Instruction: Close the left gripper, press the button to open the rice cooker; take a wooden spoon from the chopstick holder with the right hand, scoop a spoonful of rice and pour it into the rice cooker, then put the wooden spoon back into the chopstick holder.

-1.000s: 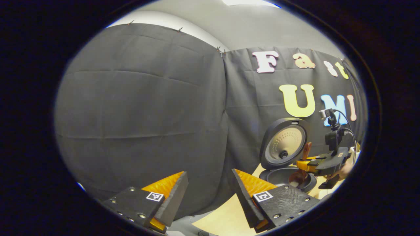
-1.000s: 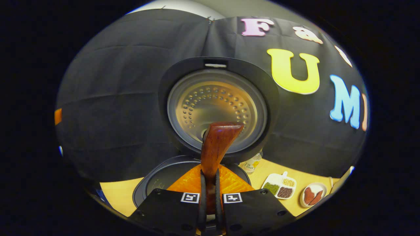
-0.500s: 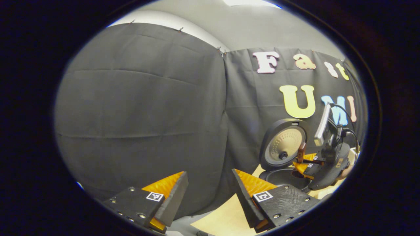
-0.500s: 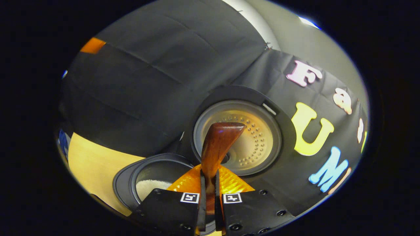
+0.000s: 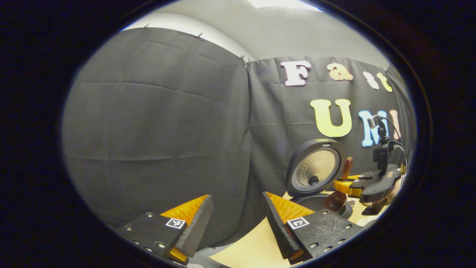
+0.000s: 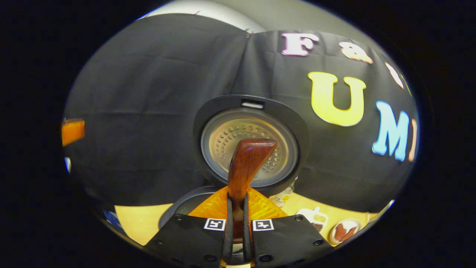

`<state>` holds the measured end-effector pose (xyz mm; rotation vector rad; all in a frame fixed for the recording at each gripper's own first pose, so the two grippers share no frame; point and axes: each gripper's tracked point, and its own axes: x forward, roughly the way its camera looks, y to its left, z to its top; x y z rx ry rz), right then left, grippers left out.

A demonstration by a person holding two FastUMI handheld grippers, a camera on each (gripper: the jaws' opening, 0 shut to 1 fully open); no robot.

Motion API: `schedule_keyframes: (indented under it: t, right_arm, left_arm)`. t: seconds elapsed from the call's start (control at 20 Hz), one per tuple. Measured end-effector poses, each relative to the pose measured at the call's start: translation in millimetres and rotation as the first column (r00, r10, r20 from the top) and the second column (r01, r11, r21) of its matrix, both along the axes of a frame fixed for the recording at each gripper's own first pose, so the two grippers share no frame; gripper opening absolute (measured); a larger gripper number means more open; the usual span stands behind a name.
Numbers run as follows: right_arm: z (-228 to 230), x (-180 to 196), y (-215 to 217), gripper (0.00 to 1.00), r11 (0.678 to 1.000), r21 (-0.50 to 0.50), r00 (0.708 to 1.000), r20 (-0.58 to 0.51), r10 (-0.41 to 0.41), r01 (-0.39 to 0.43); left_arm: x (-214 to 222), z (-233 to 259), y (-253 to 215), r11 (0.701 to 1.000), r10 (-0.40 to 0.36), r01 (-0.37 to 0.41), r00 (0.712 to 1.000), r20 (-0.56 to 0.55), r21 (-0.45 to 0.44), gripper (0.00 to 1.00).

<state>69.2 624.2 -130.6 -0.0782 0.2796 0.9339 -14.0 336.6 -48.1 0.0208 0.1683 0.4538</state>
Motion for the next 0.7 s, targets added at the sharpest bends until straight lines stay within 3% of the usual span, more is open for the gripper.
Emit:
schedule_keyframes:
  t: [0.3,0.5,0.7]
  right_arm:
    - [26.3,-2.1,-29.8,0.12,0.972,0.189,0.972,-0.213,-0.100,0.141]
    - [46.3,10.6,-67.5,0.12,0.936,0.239,0.946,-0.261,-0.193,0.257]
    - [51.3,21.9,-114.6,0.12,0.906,0.229,0.920,-0.258,-0.297,0.356]
  left_arm:
    - [18.7,10.6,-33.8,0.997,-0.080,0.080,0.997,0.020,0.003,0.80]
    - [37.8,17.9,-65.4,0.989,-0.146,0.146,0.989,0.033,0.005,0.81]
    - [52.1,26.7,-102.5,0.977,-0.212,0.213,0.975,0.058,-0.001,0.81]
